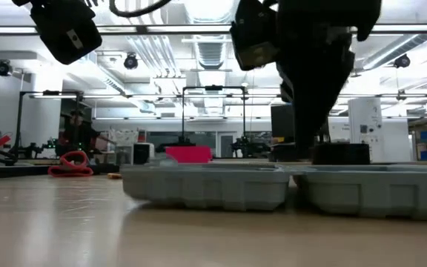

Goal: Prefit tool cases
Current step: Put the flathead screwdriver into the gray tool box

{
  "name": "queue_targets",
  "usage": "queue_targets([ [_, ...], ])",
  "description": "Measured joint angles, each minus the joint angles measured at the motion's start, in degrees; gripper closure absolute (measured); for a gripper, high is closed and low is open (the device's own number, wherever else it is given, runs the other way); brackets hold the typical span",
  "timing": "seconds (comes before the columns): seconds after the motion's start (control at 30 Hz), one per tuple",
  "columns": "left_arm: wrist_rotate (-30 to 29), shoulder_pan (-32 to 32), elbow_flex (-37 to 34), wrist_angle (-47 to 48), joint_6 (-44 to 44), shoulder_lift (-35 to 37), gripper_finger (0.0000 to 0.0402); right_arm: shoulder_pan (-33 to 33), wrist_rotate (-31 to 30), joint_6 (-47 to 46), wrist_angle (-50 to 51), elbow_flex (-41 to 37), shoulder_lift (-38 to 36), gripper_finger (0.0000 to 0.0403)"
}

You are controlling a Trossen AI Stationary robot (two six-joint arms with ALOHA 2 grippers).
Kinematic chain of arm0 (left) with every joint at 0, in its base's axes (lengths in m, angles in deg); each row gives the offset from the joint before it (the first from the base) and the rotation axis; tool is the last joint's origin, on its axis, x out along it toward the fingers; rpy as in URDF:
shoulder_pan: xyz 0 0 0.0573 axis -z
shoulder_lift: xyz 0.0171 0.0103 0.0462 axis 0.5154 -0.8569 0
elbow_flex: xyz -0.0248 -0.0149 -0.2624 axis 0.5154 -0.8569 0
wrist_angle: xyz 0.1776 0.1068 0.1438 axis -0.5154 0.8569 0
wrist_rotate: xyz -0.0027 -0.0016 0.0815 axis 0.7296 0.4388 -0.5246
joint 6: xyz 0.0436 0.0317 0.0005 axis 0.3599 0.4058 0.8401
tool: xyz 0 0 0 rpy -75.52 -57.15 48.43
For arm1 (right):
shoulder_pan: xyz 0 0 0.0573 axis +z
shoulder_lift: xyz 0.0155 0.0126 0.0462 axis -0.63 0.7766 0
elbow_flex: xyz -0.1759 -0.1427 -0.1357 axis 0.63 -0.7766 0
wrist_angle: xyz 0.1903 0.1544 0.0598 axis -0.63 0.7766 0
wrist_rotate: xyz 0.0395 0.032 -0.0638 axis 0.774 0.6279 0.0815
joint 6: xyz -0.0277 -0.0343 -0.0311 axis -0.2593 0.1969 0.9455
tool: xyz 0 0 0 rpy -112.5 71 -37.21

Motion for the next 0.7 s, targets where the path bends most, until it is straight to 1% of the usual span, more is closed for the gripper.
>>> queue_targets([
  [0.3, 0.1, 0.0, 0.0, 0.1, -0.3, 0.0, 0.0234, 0.8, 0.4, -1.0, 0.5, 0.0, 0.0, 0.0336],
  [0.4, 0.2, 0.0, 0.0, 0.1, -0.3, 0.0, 0.0238, 0.9, -0.1, -0.5, -1.2, -0.1, 1.7, 0.0334],
  [0.57, 0.4, 0.1, 0.0, 0.3, -0.4, 0.0, 0.0242, 0.9, 1.0, 1.0, -4.5, -0.1, 5.2, 0.0343],
  [0.7, 0.4, 0.2, 0.0, 0.4, -0.6, 0.0, 0.0240, 0.8, 1.8, 0.9, -3.5, -0.3, 4.4, 0.0352],
])
